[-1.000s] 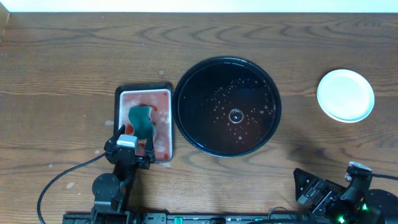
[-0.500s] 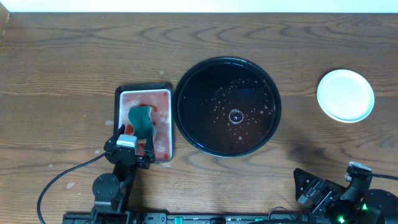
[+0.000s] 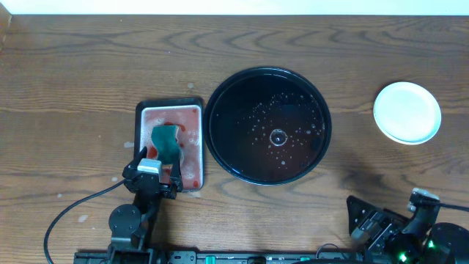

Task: Clean dirty plates on tray and stack at the side

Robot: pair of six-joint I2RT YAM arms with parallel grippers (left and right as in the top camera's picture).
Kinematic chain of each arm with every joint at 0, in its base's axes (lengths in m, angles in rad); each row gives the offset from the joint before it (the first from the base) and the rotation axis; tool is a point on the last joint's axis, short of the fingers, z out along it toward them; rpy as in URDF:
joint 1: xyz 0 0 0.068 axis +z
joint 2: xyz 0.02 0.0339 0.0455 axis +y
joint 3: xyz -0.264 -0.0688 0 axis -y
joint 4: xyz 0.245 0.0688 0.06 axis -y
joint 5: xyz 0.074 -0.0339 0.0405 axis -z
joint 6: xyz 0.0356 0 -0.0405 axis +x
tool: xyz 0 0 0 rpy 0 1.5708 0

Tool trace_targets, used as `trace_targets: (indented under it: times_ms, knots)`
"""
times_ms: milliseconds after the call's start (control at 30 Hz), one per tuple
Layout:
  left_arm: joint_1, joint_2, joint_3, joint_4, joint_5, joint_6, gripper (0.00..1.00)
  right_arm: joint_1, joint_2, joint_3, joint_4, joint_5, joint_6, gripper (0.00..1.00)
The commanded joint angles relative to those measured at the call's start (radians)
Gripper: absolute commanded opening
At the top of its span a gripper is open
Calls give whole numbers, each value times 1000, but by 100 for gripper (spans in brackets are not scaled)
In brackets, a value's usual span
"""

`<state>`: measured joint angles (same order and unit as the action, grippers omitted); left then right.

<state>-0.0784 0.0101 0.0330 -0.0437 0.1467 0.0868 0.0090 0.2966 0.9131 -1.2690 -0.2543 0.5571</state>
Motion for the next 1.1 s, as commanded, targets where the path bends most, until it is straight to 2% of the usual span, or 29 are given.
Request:
trace_targets:
  times_ms: [0,133,267,600,733,1067]
  knots:
    - [6,-5,-29,-11,-5,17,77,48,-35,-27,116,22,-106,99]
    - [6,-5,-29,-11,-5,17,77,112,-106,-175,355,74,-296,99]
    - [6,-5,-29,-11,-5,17,77,119,-188,-412,528,172,-304,99]
    - [6,-5,-29,-11,-5,17,77,157,-291,-785,874,182,-300,99]
    - [6,-5,-29,-11,-5,17,77,201,-291,-806,916,175,-293,99]
    - [6,-5,-29,-11,-5,17,77,205,-291,-806,914,175,-293,99]
